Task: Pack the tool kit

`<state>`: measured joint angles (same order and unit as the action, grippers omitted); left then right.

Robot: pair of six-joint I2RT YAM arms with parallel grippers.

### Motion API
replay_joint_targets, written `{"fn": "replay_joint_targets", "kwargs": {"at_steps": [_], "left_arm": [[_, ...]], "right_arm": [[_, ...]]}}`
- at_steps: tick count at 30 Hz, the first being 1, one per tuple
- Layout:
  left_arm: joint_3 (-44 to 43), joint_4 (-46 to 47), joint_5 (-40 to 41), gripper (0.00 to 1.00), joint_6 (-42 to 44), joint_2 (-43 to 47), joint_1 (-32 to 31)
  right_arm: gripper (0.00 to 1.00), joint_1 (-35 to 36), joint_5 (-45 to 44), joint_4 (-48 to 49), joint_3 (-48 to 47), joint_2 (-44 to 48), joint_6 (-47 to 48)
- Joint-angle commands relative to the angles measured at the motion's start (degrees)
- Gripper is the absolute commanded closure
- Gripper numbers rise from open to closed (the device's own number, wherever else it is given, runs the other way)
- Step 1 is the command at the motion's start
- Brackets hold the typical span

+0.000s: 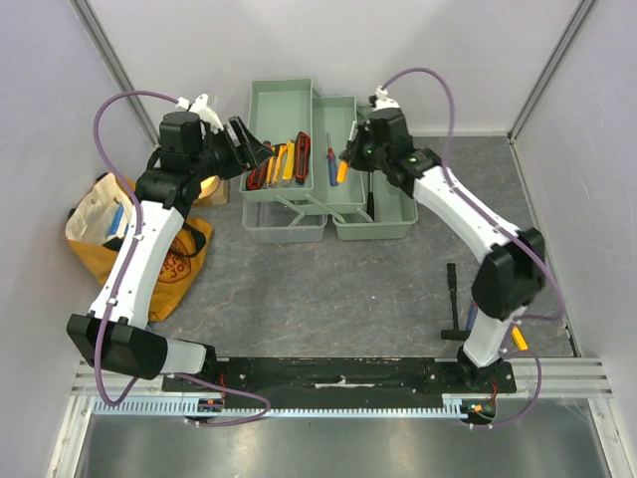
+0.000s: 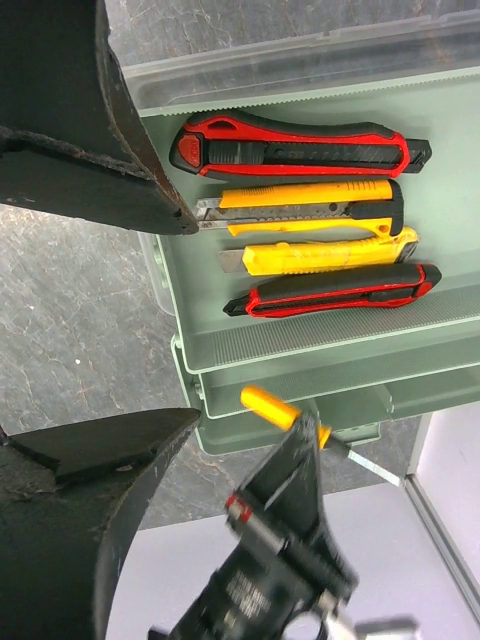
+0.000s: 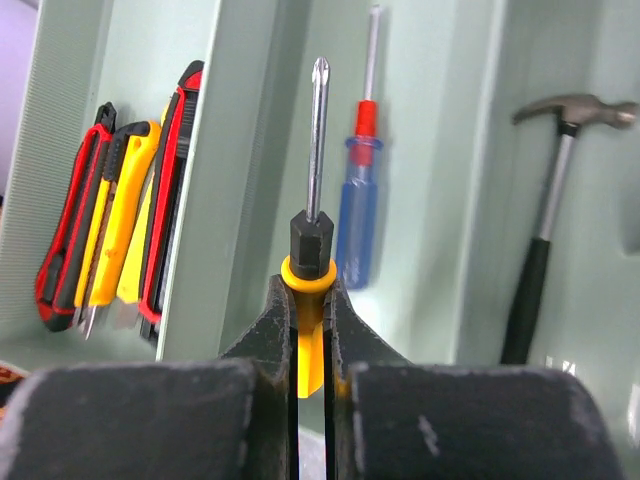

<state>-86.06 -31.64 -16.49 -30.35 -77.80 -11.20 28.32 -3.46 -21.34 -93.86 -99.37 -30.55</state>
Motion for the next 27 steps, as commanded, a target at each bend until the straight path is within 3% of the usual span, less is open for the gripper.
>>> {"fn": "replay_joint_targets", "kwargs": {"at_steps": [1,9,12,16,23,27], "left_arm": [[-0.6,-0.3,1.4,0.25,1.5,2.6,0.5],[-0.2,-0.7,1.9,0.25,1.5,3.2,0.4],[-0.2,-0.8,2.3,0.25,1.6,3.2,0.6],[-0.5,-0.8,2.3,0.25,1.8,3.1,0.6],[-0.7,-0.8,2.0,0.25,1.7,3.3,0.5],[-0.4,-0.9,1.9,0.25,1.8,3.5,0.6]], "right_arm": [[0.98,1.9,2.4,1.8,-9.1,-8.9,5.1],[0.89,4.0,3.3,-5.1,-16.8,-17.8,4.4],[0.72,4.1,1.9,-9.2,-19.8,-19.7,3.8],[0.55,4.0,-0.1,-11.5,-21.6,-18.9,2.9],[0.55,4.0,-7.0,-14.0,-18.8,-10.1,2.7],[0.55,3.5,-18.9,-19.7,-14.2,-3.3,3.7]]}}
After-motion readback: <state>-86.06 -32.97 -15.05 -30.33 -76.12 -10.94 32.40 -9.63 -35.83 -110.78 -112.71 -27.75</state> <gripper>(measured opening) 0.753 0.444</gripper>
